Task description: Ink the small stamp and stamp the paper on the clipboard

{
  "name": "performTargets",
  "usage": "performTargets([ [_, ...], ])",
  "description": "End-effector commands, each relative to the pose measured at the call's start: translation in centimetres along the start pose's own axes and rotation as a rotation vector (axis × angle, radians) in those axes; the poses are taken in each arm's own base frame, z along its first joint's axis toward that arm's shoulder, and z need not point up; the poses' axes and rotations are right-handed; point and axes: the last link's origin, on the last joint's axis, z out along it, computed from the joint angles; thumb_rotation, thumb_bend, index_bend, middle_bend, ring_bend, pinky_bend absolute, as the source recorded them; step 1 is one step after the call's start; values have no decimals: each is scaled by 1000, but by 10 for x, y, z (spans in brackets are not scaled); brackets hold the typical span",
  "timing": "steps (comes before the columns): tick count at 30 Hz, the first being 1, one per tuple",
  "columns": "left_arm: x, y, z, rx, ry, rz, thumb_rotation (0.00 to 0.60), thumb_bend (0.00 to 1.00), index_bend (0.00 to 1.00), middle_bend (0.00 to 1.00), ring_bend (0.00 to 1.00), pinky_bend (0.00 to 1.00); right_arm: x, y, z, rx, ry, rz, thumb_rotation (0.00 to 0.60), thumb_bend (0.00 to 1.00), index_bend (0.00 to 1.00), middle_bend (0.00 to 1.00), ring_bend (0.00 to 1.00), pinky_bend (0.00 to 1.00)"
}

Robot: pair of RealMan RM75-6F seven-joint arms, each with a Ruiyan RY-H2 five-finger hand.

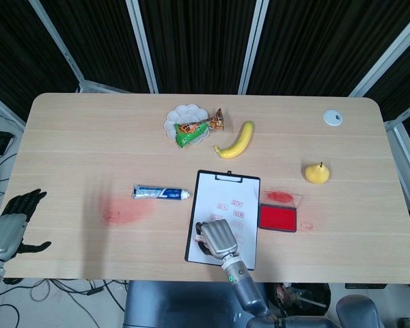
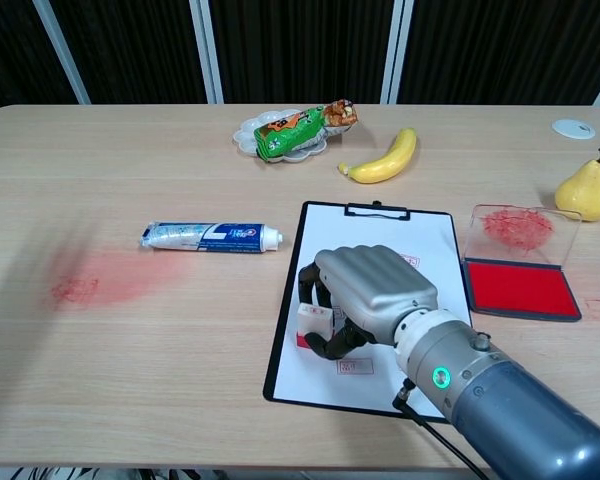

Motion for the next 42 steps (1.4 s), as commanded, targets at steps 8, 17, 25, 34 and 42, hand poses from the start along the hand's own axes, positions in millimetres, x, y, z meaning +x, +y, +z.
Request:
performTargets([
  [8, 0, 0, 0, 0, 0, 0, 600, 18, 0, 0, 0, 0, 1, 2, 0, -6, 3, -2, 600, 760, 917, 806, 889, 817],
  [17, 0, 0, 0, 1, 0, 1, 600, 18, 0, 0, 0, 0, 0, 2, 0, -6, 1, -1, 600, 759, 917, 806, 889, 817],
  [25, 0, 0, 0, 2, 1, 1, 600, 18, 0, 0, 0, 0, 8, 3, 3, -8, 27, 16, 600, 759, 917, 806, 889, 817],
  [34, 0, 0, 0, 5, 1, 3, 600, 18, 0, 0, 0, 0, 32, 5, 9, -1, 95, 37, 600, 759, 917, 806, 889, 817],
  [42, -1, 0, 1, 6, 3, 9, 600, 18, 0, 0, 0, 0, 67, 7, 8, 11, 170, 61, 600, 759, 917, 806, 889, 817],
])
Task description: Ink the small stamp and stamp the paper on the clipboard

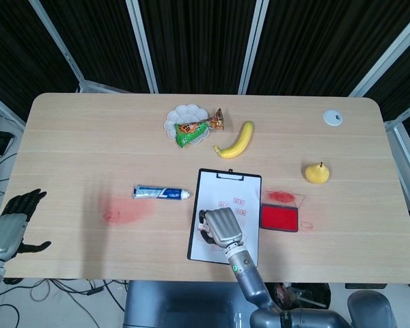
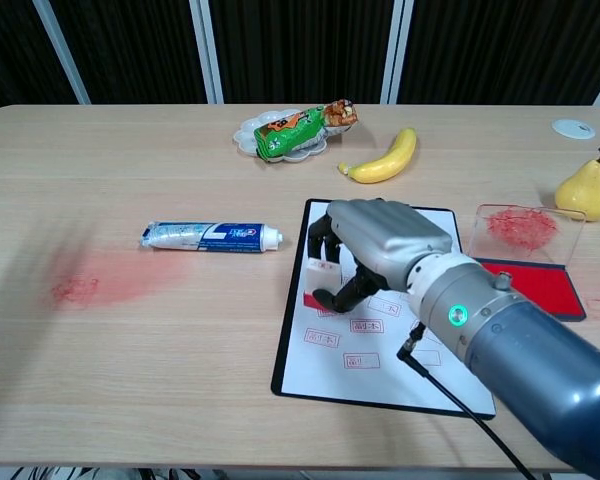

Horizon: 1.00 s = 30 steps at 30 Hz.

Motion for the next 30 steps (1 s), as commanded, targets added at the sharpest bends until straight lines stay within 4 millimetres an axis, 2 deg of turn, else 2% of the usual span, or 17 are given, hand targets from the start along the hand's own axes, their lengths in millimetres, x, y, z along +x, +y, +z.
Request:
performTargets([
  [1, 0, 0, 0, 2, 2, 3, 600, 18, 0, 0, 0, 0, 16, 3, 1, 3, 37, 0, 600, 759, 917, 806, 889, 817],
  [5, 0, 0, 0, 3, 10, 9, 600, 19, 0, 0, 0, 0, 31, 13, -2, -9, 62, -2, 600, 759, 916, 806, 889, 817],
  [12, -1, 1, 0, 4, 34, 18, 600, 18, 0, 0, 0, 0, 54, 46, -14, -57, 103, -33, 600, 759, 917, 801, 878, 814],
  [19, -1, 1, -1, 8, 61, 28, 600, 18, 0, 0, 0, 0, 81, 97, -43, -121, 142, -74, 600, 736, 916, 788, 857, 798],
  [24, 0, 1, -2, 6, 71, 32, 600, 18, 0, 0, 0, 0, 88, 135, -68, -193, 139, -92, 600, 703, 916, 775, 850, 792],
  [30, 0, 2, -3, -2, 77, 42, 600, 18, 0, 0, 0, 0, 90, 168, -90, -257, 130, -99, 600, 675, 916, 763, 844, 784],
])
